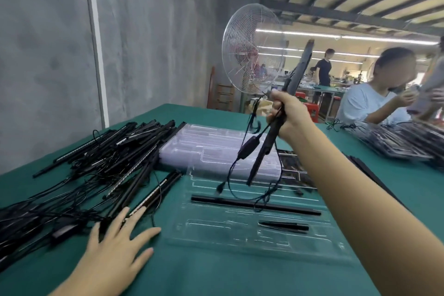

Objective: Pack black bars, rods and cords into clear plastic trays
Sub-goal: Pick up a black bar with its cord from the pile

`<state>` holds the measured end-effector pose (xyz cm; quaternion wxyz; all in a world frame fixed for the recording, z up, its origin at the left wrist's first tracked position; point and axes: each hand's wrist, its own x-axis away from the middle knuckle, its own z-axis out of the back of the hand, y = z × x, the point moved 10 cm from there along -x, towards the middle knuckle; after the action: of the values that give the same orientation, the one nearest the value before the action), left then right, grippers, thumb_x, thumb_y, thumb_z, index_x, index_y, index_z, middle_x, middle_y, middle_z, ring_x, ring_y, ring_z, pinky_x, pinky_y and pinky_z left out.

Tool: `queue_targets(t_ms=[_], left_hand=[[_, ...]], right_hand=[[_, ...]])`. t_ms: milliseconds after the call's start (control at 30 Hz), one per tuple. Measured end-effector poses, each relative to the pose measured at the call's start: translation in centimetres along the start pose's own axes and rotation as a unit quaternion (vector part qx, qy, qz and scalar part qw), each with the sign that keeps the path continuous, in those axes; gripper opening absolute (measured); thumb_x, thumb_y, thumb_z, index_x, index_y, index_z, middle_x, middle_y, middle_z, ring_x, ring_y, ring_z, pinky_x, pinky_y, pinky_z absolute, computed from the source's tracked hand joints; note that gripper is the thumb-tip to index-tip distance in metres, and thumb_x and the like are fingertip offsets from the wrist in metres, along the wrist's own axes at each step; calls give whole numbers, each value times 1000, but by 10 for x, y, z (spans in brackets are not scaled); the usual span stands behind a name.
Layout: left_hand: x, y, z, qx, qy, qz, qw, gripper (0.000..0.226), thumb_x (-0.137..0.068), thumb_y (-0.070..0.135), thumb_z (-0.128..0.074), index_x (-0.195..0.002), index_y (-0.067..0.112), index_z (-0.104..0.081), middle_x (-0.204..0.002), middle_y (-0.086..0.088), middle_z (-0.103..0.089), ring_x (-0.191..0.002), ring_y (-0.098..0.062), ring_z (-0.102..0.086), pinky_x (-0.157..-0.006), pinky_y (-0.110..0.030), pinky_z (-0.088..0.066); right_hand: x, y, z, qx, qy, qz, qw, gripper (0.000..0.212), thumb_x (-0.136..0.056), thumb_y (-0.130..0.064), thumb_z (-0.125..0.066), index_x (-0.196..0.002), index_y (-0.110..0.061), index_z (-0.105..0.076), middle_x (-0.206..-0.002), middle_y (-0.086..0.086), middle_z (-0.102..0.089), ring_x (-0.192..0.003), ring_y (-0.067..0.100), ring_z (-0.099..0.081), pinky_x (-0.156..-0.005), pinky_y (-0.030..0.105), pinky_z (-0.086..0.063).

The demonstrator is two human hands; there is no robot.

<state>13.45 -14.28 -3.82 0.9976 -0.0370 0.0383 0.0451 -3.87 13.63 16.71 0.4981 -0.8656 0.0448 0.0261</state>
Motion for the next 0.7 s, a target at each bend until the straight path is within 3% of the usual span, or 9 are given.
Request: queue_targets(t_ms=[33,133,233,300,400,500,600,700], left_hand=[[-2,-10,-9,27,-6,21,999,38,-93,63,-15,-131,67,-10,-154,17,21,-144,-12,16,-116,-50,-4],[-9,-41,-20,86,37,-11,996,34,-94,60,-22,-123,73,-9,-149,25,15,-139,-2,18,-116,-40,-2],[-29,-84,-30,102,95,-55,989,41,-86,73,-9,-122,74,-28,-151,22,-11,-141,-3,2,-114,-45,-18],[-51,-121,-45,92,126,-57,986,43,-90,69,-12,-125,68,-36,-149,18,-26,-142,-5,-4,-108,-50,-27],[-94,-166,-67,64,131,-51,988,40,-90,58,-25,-126,63,-42,-149,7,-36,-144,-9,-4,-113,-46,-13],[-123,-190,-66,12,183,-55,981,42,-81,43,-40,-116,65,-49,-146,0,-41,-145,-16,-9,-115,-37,2],[-130,-179,-46,45,132,24,990,33,-71,30,-61,-90,57,-66,-147,-4,-39,-139,-30,-20,-112,-57,-10],[-122,-122,12,87,124,70,986,23,-74,20,-67,-74,44,-66,-145,-13,-39,-137,-34,-22,-111,-58,-17]], right_hand=[[3,-10,-1,-17,-9,9,1000,13,-89,-12,-61,-77,-11,-54,-41,-7,-42,-32,6,-35,-38,18,-34],[11,-39,-1,-63,-31,38,997,17,-91,-14,-58,-75,-11,-54,-46,-7,-41,-35,5,-34,-37,16,-35],[14,-59,7,-89,-37,49,994,18,-91,-15,-58,-74,-11,-52,-47,-8,-40,-36,5,-32,-39,15,-34],[18,-67,14,-82,-34,59,994,15,-90,-16,-59,-77,-11,-52,-47,-8,-40,-36,5,-33,-40,15,-35],[26,-78,28,-45,-13,106,993,10,-88,-12,-61,-90,-8,-52,-47,-7,-43,-36,6,-34,-41,17,-35],[40,-97,39,66,19,194,979,15,-87,-9,-62,-97,-3,-52,-56,-4,-43,-41,5,-36,-42,17,-35],[63,-117,35,241,43,312,918,12,-87,-5,-60,-78,-4,-53,-61,-2,-42,-42,1,-35,-45,19,-34],[85,-123,20,402,57,402,821,15,-86,-4,-60,-80,9,-57,-64,2,-47,-48,9,-36,-48,34,-40]])
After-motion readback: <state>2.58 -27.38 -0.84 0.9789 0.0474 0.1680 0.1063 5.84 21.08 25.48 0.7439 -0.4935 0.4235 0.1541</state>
